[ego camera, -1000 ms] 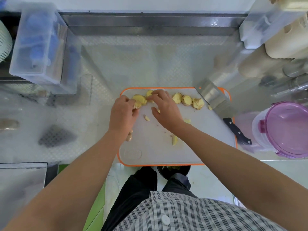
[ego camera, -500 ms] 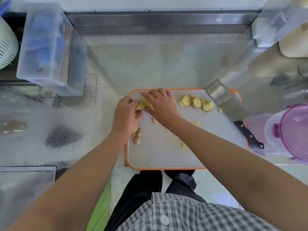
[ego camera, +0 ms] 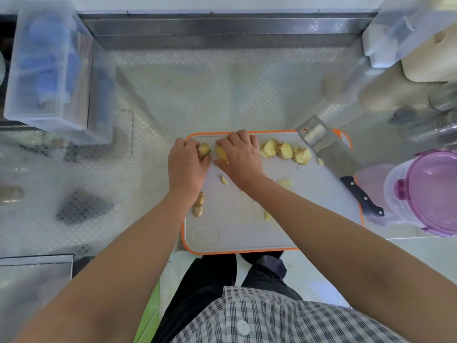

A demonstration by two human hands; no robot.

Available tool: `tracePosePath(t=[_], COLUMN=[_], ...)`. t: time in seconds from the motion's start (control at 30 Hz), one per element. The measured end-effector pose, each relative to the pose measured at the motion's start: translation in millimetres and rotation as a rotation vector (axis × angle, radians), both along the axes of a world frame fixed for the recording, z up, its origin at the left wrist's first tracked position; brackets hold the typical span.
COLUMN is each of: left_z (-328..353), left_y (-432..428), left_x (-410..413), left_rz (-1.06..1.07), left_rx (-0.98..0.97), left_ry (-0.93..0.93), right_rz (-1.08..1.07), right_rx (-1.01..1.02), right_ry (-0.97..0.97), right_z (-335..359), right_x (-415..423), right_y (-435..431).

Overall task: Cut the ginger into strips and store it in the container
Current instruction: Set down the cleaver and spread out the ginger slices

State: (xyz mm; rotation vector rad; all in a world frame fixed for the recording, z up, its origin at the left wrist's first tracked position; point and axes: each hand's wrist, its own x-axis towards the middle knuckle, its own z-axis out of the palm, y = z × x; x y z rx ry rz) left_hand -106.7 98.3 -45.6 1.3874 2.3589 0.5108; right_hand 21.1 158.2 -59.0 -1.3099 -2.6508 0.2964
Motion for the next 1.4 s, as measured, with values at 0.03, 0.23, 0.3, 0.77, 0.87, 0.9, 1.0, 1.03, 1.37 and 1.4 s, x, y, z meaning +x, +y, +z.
tracePosePath(t=[0.03,0.23,0.3,0.77,0.87,0.9,1.0,1.03,1.37,1.4], left_z=[0.0,0.5,5.5,-6.9,-10.1,-10.7,-9.3,-7.2,-0.7,-2.4], left_y=[1.6,-6.3,-13.0,-34.4,-34.5,-33.6,-31.2,-30.6,-9.4,-7.9], left_x=[1.2,5.4,6.5,57.4,57.8,57.8,57.0,56.7,78.4,77.8], left_rz=[0.008,-0.045,-0.064,-0.216,-0.114,-0.074,-0.007,0.001,-0.22,-0.239], left_rx=[-0.002,0.054,0.118,-0.028,-0.026,-0.033,-0.071,-0.072,0.064,0.056], left_ry=[-0.008,-0.016,0.043,0.134,0.079,0.046,-0.016,-0.034,-0.169,-0.106], right_rz=[0.006,0.049,0.001,-0.028,0.036,0.051,0.053,0.049,-0.279,-0.299], right_rx=[-0.027,-0.148,-0.155,-0.546,-0.576,-0.567,-0.548,-0.548,-0.729,-0.74], right_ry=[-0.014,0.091,0.185,0.087,0.048,0.037,0.004,-0.012,0.372,0.39], right_z=[1.4,7.5,11.6,24.1,20.3,18.2,14.2,13.8,21.5,22.7], right_x=[0.5,14.9,22.5,130.1,142.1,142.9,138.4,136.6,149.6,150.6], right_y=[-0.4,-1.6,-2.5,-39.1,-53.8,-58.6,-66.6,-65.9,-49.2,-45.1])
